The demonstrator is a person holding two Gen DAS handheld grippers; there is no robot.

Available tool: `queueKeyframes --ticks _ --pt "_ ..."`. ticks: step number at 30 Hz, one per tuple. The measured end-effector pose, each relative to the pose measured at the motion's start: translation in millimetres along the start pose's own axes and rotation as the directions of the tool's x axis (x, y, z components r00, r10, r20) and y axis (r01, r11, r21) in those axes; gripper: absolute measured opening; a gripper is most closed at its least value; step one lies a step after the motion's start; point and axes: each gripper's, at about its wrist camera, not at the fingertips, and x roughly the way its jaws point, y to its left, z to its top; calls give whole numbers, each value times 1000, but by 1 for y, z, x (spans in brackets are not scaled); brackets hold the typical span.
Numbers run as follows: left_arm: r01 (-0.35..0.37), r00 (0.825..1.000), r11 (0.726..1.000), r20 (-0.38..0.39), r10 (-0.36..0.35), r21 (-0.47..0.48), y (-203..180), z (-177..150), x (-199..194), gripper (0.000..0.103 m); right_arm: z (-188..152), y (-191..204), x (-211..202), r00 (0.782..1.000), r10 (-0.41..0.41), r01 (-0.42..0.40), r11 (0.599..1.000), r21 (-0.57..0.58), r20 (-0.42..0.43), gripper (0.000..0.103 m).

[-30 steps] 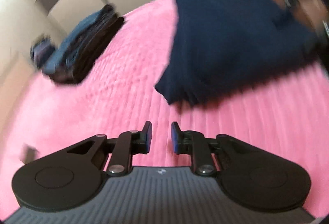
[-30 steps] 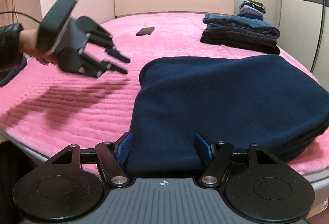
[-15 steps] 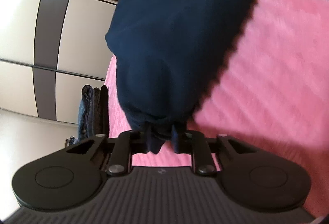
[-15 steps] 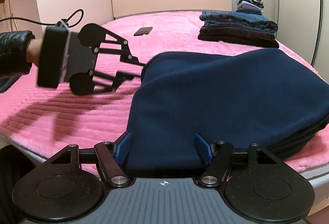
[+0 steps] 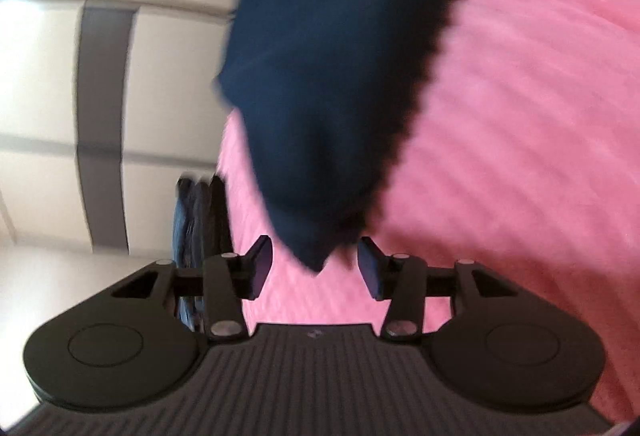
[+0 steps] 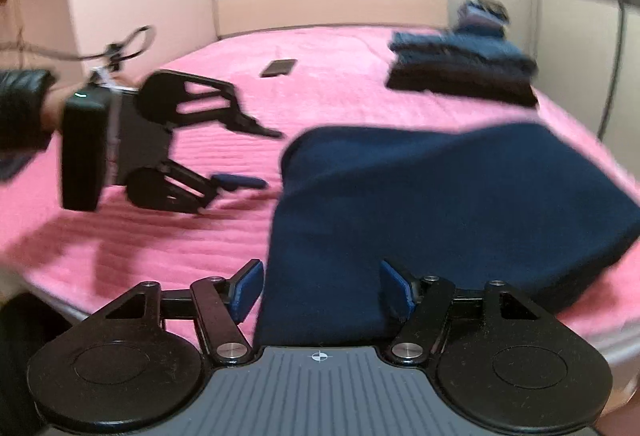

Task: Fold clothes

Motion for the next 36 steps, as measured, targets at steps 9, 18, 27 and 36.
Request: queueKeyframes --ticks 9,18,27,36 --pt "-67 997 992 37 64 111 -10 4 34 44 -3 59 49 971 -193 106 880 -463 -143 65" --pt "-124 991 984 72 115 132 -21 1 32 41 12 36 20 983 -108 45 924 -381 -146 26" --pt "-87 995 996 52 88 -20 -6 -5 37 25 18 27 -2 987 -77 29 946 -323 -138 24" --pt "-103 991 982 -104 87 -161 10 -37 20 9 14 24 -8 990 -60 21 959 -284 -129 25"
